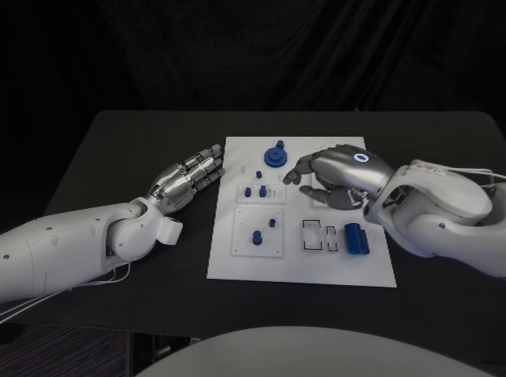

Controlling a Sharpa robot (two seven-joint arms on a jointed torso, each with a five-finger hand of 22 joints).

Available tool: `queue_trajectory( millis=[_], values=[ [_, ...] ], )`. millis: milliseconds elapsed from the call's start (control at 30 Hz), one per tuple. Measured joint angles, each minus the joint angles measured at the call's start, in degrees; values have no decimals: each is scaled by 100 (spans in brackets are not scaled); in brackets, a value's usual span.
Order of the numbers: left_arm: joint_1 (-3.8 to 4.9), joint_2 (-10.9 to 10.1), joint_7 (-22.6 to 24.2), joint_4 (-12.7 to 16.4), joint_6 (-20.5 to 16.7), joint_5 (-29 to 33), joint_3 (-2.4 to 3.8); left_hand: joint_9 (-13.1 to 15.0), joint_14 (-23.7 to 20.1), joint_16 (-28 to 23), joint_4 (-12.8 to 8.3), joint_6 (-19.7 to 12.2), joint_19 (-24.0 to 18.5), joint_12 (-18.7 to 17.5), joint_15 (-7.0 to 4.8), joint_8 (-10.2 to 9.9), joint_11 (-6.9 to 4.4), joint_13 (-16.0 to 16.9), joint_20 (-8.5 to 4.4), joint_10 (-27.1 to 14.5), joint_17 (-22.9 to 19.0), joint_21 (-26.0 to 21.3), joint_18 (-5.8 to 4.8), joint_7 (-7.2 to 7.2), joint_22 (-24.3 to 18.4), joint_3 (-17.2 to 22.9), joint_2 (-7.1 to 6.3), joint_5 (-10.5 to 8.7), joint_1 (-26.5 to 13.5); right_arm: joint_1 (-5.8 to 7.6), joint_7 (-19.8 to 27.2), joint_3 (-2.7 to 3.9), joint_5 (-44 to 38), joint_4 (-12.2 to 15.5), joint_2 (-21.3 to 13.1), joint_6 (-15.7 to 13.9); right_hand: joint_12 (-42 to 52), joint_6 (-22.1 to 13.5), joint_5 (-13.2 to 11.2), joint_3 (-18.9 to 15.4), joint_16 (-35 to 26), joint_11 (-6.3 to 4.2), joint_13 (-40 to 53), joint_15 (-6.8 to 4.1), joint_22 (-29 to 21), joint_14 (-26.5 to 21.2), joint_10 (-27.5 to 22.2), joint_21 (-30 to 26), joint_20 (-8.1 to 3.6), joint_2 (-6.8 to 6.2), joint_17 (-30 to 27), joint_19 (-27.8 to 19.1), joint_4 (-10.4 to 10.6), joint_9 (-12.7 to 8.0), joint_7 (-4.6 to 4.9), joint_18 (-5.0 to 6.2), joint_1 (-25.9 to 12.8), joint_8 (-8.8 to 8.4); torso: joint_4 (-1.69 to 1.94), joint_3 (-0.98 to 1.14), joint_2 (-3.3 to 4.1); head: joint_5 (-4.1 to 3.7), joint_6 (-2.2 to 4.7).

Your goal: Assemble the parts on the task board

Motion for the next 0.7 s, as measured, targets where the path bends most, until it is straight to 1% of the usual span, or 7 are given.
queue_trajectory(
  millis=[167,233,267,333,467,600,700],
  values=[
    [0,-11,0,13,-3,0,1,0,0,0,-42,33,0,40,0,0,16,0,0,16,1,0,0,-32,0,-42,-50,0,-50,87,-4,0,676,-28,-359,-167,2238,297,-289,38,-46,-296,903,-154,0,-18,127,-88,-96,-150,-97,-86,12,162,-63,0,-876,389,-9,4,-10,-135,0],
    [0,-11,0,18,-3,0,1,0,0,0,-42,33,0,40,0,0,35,0,0,-4,1,0,0,-32,0,-42,-50,0,-50,79,-29,-3,882,-53,-486,-194,3676,332,-264,-182,20,-331,3041,-143,-1,-58,986,-153,-103,-206,-5,-164,84,230,-63,1,-1148,522,-12,5,-10,-213,0],
    [0,-12,0,22,-3,0,1,0,0,0,-41,32,0,40,0,0,37,0,0,-5,1,0,0,-32,0,-42,-50,0,-50,60,-54,-2,947,-63,-542,-203,4350,301,-264,-408,400,-361,4165,-133,0,160,1767,37,-93,-247,209,-110,174,287,-93,0,-1337,605,-13,4,-12,-241,0],
    [0,-15,0,34,-3,0,1,0,0,0,-41,32,0,40,0,0,37,0,0,-5,1,0,0,-32,0,-42,-50,0,-50,-5,-122,0,1019,-69,-637,-207,4816,289,-305,-612,715,-349,4963,-143,0,291,2533,213,-80,-277,294,-39,282,339,-104,1,-1534,685,-14,3,-16,-276,0],
    [0,-33,0,50,-3,0,0,1,0,0,-81,54,0,40,0,0,37,0,0,-5,1,0,0,113,0,-49,-5,23,-95,-186,-435,-10,1049,-77,-808,-190,5401,391,-510,-1135,1287,-351,5354,-151,-1,323,4026,792,-69,-283,332,229,617,523,-185,-97,-2005,945,-15,-13,-32,-347,0],
    [0,-29,0,29,-2,0,0,9,0,0,-97,102,21,39,0,0,37,0,20,-6,2,0,0,187,0,-34,12,23,-112,-324,-910,-8,879,-62,-937,-112,5458,485,-554,-1627,1400,-444,5360,-249,-1,350,4177,1621,-164,-119,332,631,812,918,-278,-236,-2718,1378,-27,-27,-45,-416,0],
    [0,-19,0,21,0,0,0,9,0,0,-97,95,21,39,0,0,37,0,20,-6,2,0,0,194,-1,-34,19,23,-118,-407,-1285,-10,640,-13,-1014,-23,5458,569,-520,-1689,1400,-549,5359,-363,-1,354,4163,2190,-248,-142,332,801,828,1179,-387,-365,-2991,1618,-35,-34,-49,-453,0]
  ],
)
